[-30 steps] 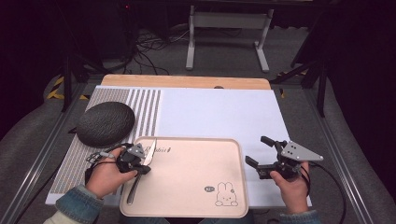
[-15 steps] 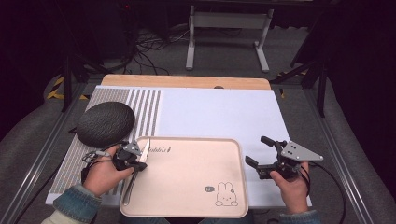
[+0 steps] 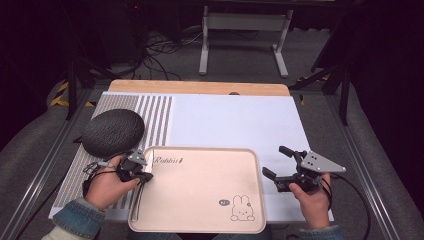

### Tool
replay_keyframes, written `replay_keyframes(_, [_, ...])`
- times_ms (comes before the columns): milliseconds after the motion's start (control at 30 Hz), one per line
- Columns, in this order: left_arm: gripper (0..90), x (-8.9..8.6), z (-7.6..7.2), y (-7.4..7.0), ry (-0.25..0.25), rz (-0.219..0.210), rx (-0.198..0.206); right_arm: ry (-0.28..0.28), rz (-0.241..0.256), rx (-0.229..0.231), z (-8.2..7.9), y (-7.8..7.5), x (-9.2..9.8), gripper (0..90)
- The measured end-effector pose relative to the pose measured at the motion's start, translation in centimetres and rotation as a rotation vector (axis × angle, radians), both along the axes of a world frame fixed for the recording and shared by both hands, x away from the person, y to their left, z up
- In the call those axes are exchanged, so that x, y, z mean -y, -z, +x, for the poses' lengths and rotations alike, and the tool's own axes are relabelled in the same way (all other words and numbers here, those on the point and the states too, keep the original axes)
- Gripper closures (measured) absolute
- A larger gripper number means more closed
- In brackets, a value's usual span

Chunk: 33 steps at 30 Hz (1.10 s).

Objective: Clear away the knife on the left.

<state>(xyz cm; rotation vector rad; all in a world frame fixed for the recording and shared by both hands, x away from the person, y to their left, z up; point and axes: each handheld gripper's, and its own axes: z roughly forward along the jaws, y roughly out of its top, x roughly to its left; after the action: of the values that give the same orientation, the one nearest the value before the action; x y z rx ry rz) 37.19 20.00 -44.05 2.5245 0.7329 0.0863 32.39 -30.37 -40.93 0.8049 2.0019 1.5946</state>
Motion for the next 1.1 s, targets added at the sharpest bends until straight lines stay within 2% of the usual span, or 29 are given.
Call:
replay_keyframes(67, [90.0,-0.1,0.0,0.0,-0.004,-0.007,-0.009,0.0,0.003,0.0,0.0,0.0,0.0,5.5])
replay_keyframes(200, [90.0,0.0,0.0,0.0,-0.003,0.0,-0.001,0.0,0.002,0.0,0.0,0.0,0.0,5.5])
replay_keyframes(300, [90.0,-0.1,-0.1,-0.1,-0.007,0.008,-0.012,0.001,0.002,0.002,0.0,0.0,0.0,5.5])
replay_keyframes(600, [89.0,-0.2,-0.3,-0.2,-0.008,0.01,-0.003,0.0,0.0,0.001,0.0,0.0,0.0,5.5])
replay_keyframes(733, [80.5,-0.3,-0.3,-0.7,-0.013,-0.022,0.0,0.002,-0.004,-0.001,0.0,0.0,0.0,5.4])
replay_keyframes(767, [77.4,-0.3,-0.3,-1.0,-0.016,-0.042,0.001,0.004,-0.004,-0.001,0.1,0.1,0.0,5.4])
replay_keyframes(833, [63.9,-0.2,-0.4,-1.5,-0.035,-0.07,0.017,0.003,-0.003,-0.004,0.1,0.1,0.0,5.4])
replay_keyframes(867, [54.0,-0.2,-0.4,-1.5,-0.035,-0.07,0.017,0.003,-0.003,-0.004,0.1,0.1,0.0,5.4])
replay_keyframes(900, [54.0,-0.2,-0.5,-1.7,-0.041,-0.081,0.04,0.003,-0.006,-0.002,0.1,0.1,0.0,5.4])
replay_keyframes(933, [39.7,-0.2,-0.5,-1.8,-0.044,-0.093,0.053,0.002,-0.004,-0.002,0.0,0.1,-0.1,5.5])
replay_keyframes(967, [39.7,-0.2,-0.5,-2.0,-0.045,-0.106,0.061,0.002,-0.004,-0.002,0.0,0.1,-0.1,5.5])
replay_keyframes(1100, [20.9,-0.2,-0.7,-2.5,-0.034,-0.149,0.092,0.005,0.0,0.001,-0.1,0.0,0.1,5.5])
